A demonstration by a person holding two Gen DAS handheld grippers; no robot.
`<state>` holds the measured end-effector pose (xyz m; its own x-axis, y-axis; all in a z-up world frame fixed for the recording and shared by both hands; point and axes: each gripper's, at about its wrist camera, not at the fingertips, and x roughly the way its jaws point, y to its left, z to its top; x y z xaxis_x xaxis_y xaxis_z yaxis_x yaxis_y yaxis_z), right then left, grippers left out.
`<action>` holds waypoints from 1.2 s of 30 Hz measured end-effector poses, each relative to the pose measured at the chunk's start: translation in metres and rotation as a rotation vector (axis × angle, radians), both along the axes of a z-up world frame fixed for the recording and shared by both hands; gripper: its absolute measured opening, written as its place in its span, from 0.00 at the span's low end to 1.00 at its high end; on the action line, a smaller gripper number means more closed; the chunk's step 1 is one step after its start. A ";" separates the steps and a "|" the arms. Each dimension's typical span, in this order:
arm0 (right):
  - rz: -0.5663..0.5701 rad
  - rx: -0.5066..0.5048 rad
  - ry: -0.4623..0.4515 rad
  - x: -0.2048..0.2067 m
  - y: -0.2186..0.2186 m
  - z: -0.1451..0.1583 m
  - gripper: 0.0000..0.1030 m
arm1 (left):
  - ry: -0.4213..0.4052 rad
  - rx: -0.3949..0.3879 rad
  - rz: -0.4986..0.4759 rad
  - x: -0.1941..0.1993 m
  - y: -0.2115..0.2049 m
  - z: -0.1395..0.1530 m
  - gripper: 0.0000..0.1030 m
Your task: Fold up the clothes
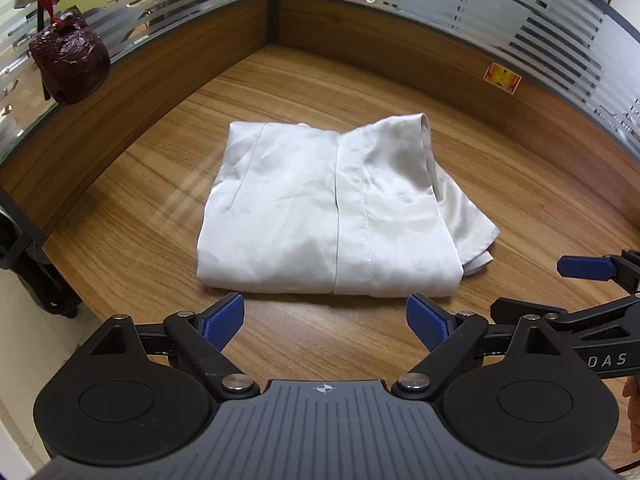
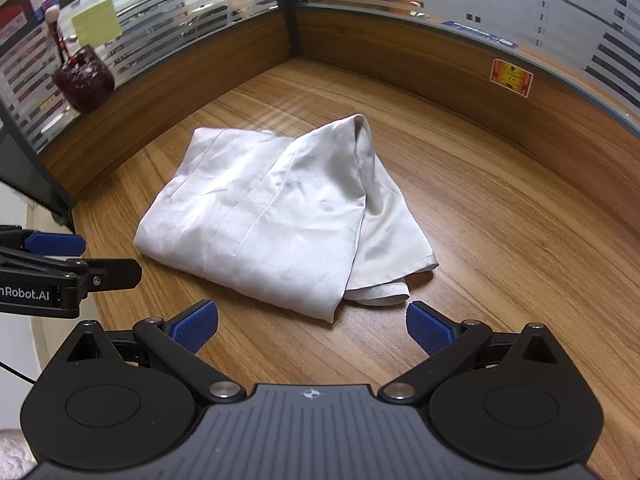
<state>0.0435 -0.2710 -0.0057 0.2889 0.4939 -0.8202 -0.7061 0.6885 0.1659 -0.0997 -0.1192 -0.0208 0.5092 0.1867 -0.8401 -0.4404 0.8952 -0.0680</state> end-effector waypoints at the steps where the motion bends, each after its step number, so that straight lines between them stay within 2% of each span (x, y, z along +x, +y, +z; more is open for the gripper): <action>1: 0.003 0.000 -0.002 -0.001 0.000 0.000 0.99 | 0.003 0.002 -0.007 0.000 -0.001 0.000 0.87; 36: -0.020 -0.027 -0.024 -0.009 0.000 -0.001 0.99 | 0.002 0.000 -0.036 0.000 -0.001 -0.001 0.88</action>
